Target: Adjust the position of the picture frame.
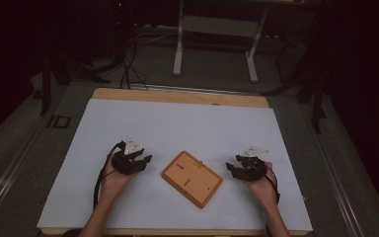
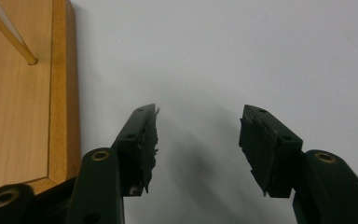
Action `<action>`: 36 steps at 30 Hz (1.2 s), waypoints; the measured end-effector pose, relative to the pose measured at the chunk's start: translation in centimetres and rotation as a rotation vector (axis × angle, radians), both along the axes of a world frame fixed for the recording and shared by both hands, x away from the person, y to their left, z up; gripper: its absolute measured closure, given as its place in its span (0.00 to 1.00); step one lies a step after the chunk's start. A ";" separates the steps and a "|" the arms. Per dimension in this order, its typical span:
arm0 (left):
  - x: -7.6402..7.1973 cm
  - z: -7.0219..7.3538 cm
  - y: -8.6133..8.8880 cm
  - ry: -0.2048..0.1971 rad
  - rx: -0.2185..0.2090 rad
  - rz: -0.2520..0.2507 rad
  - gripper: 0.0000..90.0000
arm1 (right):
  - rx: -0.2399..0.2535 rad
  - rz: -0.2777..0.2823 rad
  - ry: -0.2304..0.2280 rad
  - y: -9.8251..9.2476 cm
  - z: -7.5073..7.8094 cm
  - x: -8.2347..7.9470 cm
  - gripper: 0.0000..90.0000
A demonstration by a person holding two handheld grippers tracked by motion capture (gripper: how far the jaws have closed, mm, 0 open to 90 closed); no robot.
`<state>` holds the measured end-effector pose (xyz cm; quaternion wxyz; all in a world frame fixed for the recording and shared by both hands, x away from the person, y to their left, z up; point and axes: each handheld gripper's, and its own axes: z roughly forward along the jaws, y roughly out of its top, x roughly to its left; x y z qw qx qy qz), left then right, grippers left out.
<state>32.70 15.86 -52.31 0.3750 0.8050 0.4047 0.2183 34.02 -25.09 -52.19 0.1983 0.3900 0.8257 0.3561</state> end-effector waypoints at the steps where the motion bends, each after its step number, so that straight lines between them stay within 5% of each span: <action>1: 0.0 0.0 0.0 0.000 0.001 -0.001 0.64 | 0.002 0.001 0.001 0.0 0.0 0.0 0.51; 27: -0.4 0.1 -1.0 -0.005 -0.005 -0.063 0.72 | 0.095 0.064 0.005 0.8 1.1 -0.8 0.59; 36: -0.2 0.0 -1.2 0.032 -0.043 -0.090 0.74 | 0.110 0.097 0.013 1.8 1.0 -0.9 0.64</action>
